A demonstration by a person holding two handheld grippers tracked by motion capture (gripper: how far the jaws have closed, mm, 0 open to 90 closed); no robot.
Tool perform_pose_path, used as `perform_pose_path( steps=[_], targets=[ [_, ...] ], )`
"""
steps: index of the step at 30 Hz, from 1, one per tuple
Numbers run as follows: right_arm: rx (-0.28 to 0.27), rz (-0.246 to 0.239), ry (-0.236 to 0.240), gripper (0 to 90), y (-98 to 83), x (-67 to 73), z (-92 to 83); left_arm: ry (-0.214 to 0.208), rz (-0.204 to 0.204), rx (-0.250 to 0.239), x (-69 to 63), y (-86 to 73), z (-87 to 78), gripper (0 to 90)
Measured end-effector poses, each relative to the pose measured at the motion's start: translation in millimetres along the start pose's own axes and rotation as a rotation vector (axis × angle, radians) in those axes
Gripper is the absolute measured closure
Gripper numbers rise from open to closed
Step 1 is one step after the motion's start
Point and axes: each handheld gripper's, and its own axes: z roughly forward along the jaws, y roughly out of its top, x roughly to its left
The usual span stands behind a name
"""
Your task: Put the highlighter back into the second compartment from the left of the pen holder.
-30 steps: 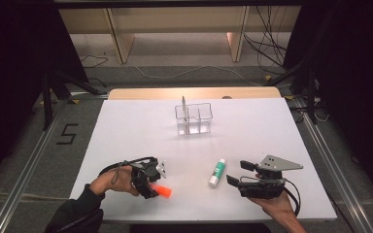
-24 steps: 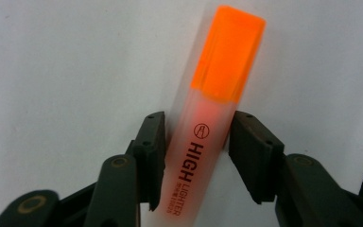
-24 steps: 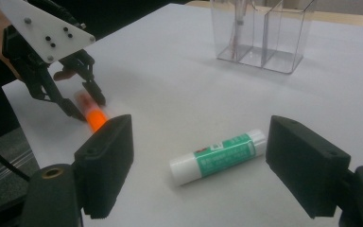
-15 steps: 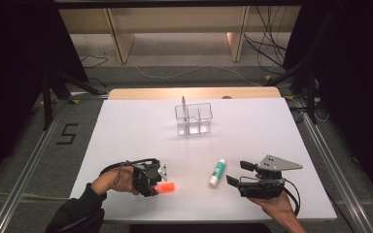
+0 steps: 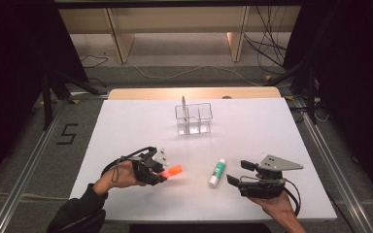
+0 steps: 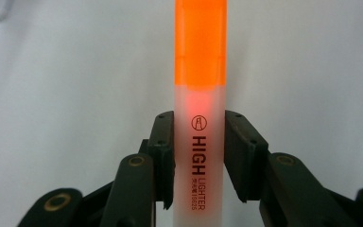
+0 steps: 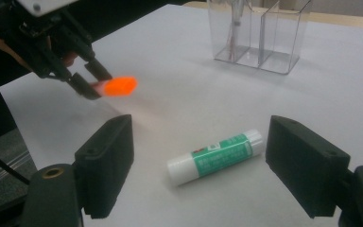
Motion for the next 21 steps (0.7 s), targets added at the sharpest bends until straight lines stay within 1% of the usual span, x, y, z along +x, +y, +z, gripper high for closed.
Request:
perform_pose_path(
  steps=[1, 2, 3, 4, 6, 7, 8, 9, 10, 12, 13, 14, 15, 16, 17, 18, 21],
  targets=[
    [-0.002, 0.002, 0.0, 25.1, 0.1, 0.0, -0.1, 0.0, 0.0, 0.0, 0.0, 0.0, 0.0, 66.0],
    [-0.003, 0.002, 0.001, 25.1, 0.1, 0.1, -0.2, 0.028, -0.044, -0.054, 1.3, 3.4, -2.0, 66.0],
    [-0.003, 0.004, 0.0, 25.1, 0.2, 0.2, -0.3, 0.028, -0.07, -0.081, 2.5, 4.8, -2.7, 66.0],
    [-0.003, 0.002, 0.0, 25.2, 0.1, 0.1, -0.3, 0.035, -0.077, -0.092, 4.1, 6.0, -4.3, 66.0],
    [-0.003, 0.005, 0.0, 25.2, 0.0, -0.1, -0.3, 0.075, -0.108, -0.128, 4.2, 8.1, -4.5, 66.0],
    [-0.003, 0.008, 0.0, 25.1, 0.1, 0.0, -0.6, 0.088, -0.128, -0.151, 4.7, 8.9, -4.5, 66.0],
    [-0.007, 0.005, 0.0, 25.1, 0.2, -0.1, -0.6, 0.088, -0.128, -0.151, 4.7, 8.9, -4.5, 66.1],
    [-0.008, 0.005, 0.001, 25.1, 0.4, -0.1, -0.7, 0.104, -0.156, -0.187, 5.3, 10.5, -5.4, 66.0],
    [-0.01, 0.003, 0.002, 25.1, 0.5, -0.3, -0.7, 0.115, -0.172, -0.205, 5.5, 11.4, -5.7, 66.0],
    [-0.011, 0.004, 0.001, 25.1, 0.5, -0.2, -0.7, 0.149, -0.196, -0.243, 5.4, 13.6, -6.0, 66.1],
    [-0.011, 0.007, 0.0, 25.1, 0.6, -0.1, -0.7, 0.164, -0.216, -0.267, 5.3, 14.7, -6.1, 66.0],
    [-0.013, 0.008, 0.0, 25.1, 0.7, -0.2, -0.7, 0.172, -0.231, -0.286, 5.7, 15.7, -6.8, 66.0],
    [-0.013, 0.008, 0.0, 25.1, 0.7, -0.2, -0.7, 0.172, -0.231, -0.286, 5.7, 15.7, -6.8, 66.0],
    [-0.014, 0.009, 0.0, 25.1, 1.0, 0.2, -1.0, 0.186, -0.243, -0.308, 5.6, 16.9, -7.2, 66.0],
    [-0.016, 0.009, -0.001, 25.1, 1.1, 0.2, -1.1, 0.205, -0.263, -0.347, 5.9, 18.3, -8.5, 66.0],
    [-0.017, 0.01, -0.001, 25.2, 1.2, 0.1, -1.1, 0.212, -0.28, -0.368, 6.2, 18.9, -9.0, 66.0],
    [-0.018, 0.009, -0.002, 25.2, 1.2, -0.1, -1.3, 0.244, -0.306, -0.418, 6.4, 21.4, -9.6, 66.0]
  ],
)
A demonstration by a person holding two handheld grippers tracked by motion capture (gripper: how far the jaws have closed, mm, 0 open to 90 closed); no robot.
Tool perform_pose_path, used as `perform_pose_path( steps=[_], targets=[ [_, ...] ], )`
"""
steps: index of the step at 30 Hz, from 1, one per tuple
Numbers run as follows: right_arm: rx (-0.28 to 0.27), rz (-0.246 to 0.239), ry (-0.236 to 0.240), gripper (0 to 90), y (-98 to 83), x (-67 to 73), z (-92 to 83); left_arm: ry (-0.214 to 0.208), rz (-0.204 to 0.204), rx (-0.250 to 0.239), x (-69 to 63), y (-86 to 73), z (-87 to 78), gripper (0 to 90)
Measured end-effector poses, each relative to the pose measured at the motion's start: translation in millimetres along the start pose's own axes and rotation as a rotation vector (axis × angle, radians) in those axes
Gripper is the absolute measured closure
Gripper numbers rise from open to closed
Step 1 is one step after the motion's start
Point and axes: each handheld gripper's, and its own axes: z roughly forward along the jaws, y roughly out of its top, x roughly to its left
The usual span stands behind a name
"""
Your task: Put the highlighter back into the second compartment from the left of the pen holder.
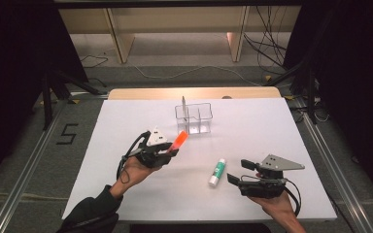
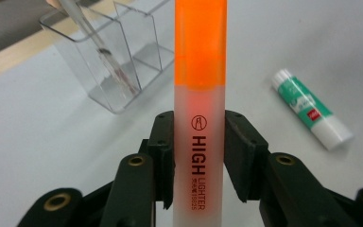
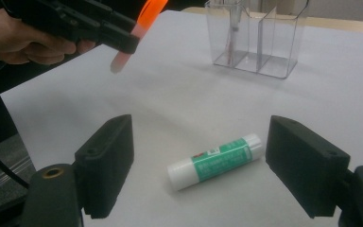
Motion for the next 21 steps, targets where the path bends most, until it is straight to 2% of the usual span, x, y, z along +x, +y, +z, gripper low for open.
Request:
perform_pose_path(
  steps=[3, 4, 6, 9, 16, 21],
  targets=[
    [0.001, 0.006, -0.001, 25.2, 0.0, 0.1, 0.0, 0.019, -0.042, -0.052, -1.6, 3.0, 2.0, 66.0],
    [0.001, 0.005, -0.001, 25.2, 0.0, 0.2, 0.1, 0.03, -0.038, -0.066, -1.6, 4.1, 2.5, 66.0],
    [0.001, 0.002, 0.0, 25.2, 0.0, 0.4, 0.4, 0.036, -0.063, -0.104, -2.6, 6.3, 4.7, 66.0],
    [0.001, 0.003, 0.002, 25.2, -0.1, 0.4, 0.8, 0.049, -0.079, -0.142, -2.3, 9.9, 8.5, 66.0],
    [-0.006, 0.005, -0.003, 25.2, -0.4, -0.8, -0.3, 0.079, -0.147, -0.214, -0.4, 16.8, 19.1, 66.0],
    [-0.009, 0.01, -0.006, 25.2, -0.5, -1.0, -0.8, 0.108, -0.178, -0.253, 3.4, 22.6, 25.6, 66.0]
  ],
)
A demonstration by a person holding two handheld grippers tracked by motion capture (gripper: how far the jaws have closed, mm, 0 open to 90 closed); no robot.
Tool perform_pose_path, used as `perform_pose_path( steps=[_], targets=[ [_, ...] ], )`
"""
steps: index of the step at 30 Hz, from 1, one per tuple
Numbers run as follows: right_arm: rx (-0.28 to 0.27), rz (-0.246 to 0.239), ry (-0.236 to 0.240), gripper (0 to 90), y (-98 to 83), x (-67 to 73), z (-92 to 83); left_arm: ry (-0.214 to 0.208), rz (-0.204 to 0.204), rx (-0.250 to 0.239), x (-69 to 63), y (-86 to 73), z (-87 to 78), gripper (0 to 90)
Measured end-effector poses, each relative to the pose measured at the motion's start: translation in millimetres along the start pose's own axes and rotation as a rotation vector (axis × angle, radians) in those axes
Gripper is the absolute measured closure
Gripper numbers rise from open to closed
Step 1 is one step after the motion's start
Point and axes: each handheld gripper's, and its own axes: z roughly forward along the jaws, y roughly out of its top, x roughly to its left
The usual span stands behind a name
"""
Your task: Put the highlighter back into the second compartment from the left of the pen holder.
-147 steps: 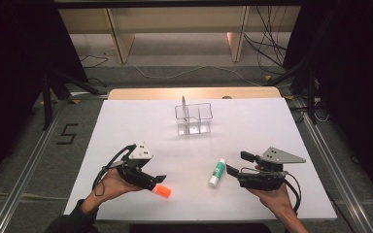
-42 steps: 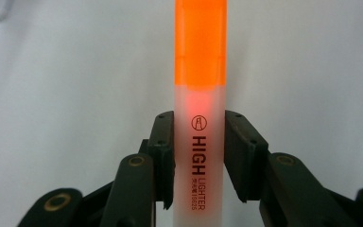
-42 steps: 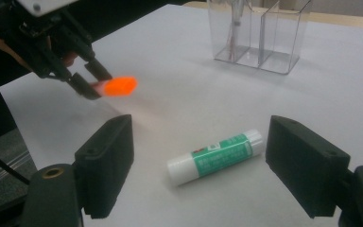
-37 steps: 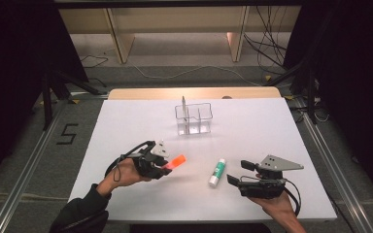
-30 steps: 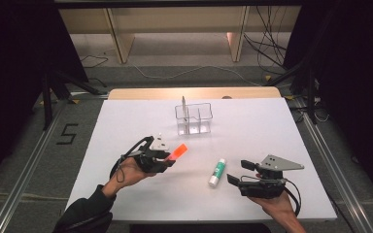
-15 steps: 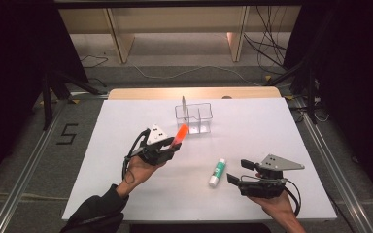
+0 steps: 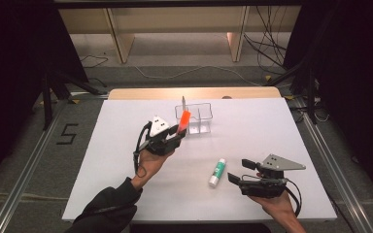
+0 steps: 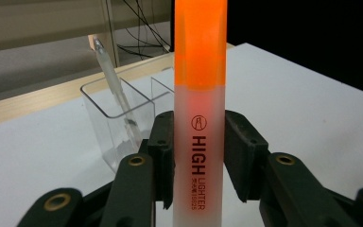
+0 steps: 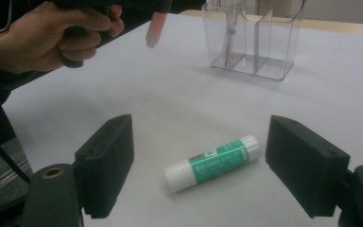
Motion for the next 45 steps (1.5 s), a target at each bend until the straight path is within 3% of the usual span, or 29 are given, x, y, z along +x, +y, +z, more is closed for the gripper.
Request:
perform_pose_path(
  steps=[3, 12, 27, 33, 37, 45],
  targets=[
    [0.001, 0.002, -0.001, 25.2, -0.1, -0.3, 0.2, 0.012, -0.027, -0.036, -1.4, 3.4, 6.6, 66.0],
    [-0.001, -0.001, 0.0, 25.2, -0.8, -1.4, -0.2, 0.037, -0.029, -0.094, -6.3, 13.7, 26.4, 66.0],
    [-0.002, -0.002, 0.001, 25.2, -1.4, -2.1, -0.3, 0.069, -0.071, -0.14, -3.9, 27.0, 56.0, 65.9],
    [0.001, 0.001, 0.002, 25.2, -1.8, -3.0, -0.3, 0.095, -0.077, -0.18, -1.0, 35.3, 64.9, 65.9],
    [0.001, -0.001, 0.005, 25.2, -2.0, -2.7, 0.3, 0.098, -0.069, -0.183, 1.1, 36.0, 69.2, 65.9],
    [0.005, -0.002, 0.01, 25.3, -2.7, -3.2, 1.5, 0.136, -0.096, -0.208, 6.8, 37.1, 86.2, 65.9]
  ],
)
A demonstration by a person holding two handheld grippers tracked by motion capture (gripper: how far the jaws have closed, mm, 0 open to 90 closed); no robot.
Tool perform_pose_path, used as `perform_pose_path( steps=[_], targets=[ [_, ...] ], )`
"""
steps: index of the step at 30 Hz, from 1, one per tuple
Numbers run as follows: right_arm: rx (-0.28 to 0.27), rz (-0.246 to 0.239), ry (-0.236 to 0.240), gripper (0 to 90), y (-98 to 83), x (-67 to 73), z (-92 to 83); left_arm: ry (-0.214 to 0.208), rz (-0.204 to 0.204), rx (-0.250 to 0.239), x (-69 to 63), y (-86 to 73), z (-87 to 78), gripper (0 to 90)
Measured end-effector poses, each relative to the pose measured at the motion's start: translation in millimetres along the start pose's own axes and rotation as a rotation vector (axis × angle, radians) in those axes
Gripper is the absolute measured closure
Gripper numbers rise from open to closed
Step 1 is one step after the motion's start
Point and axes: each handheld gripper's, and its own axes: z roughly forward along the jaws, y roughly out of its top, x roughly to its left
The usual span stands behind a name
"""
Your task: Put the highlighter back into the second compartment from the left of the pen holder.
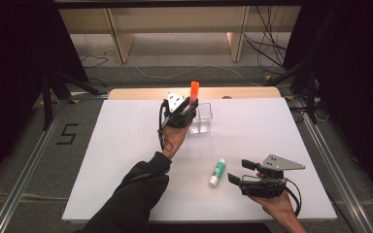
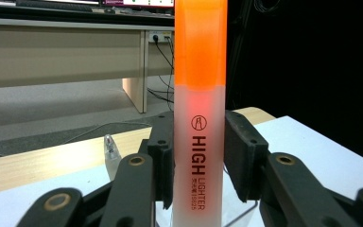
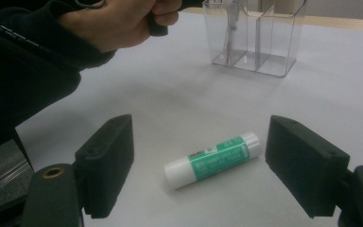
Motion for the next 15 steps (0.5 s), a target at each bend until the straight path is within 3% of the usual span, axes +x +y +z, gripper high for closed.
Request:
perform_pose_path(
  steps=[15],
  targets=[
    [0.004, 0.0, 0.009, 25.4, -0.6, 0.4, 0.8, 0.055, 0.008, -0.015, -6.6, -6.9, 18.5, 65.9]
  ],
)
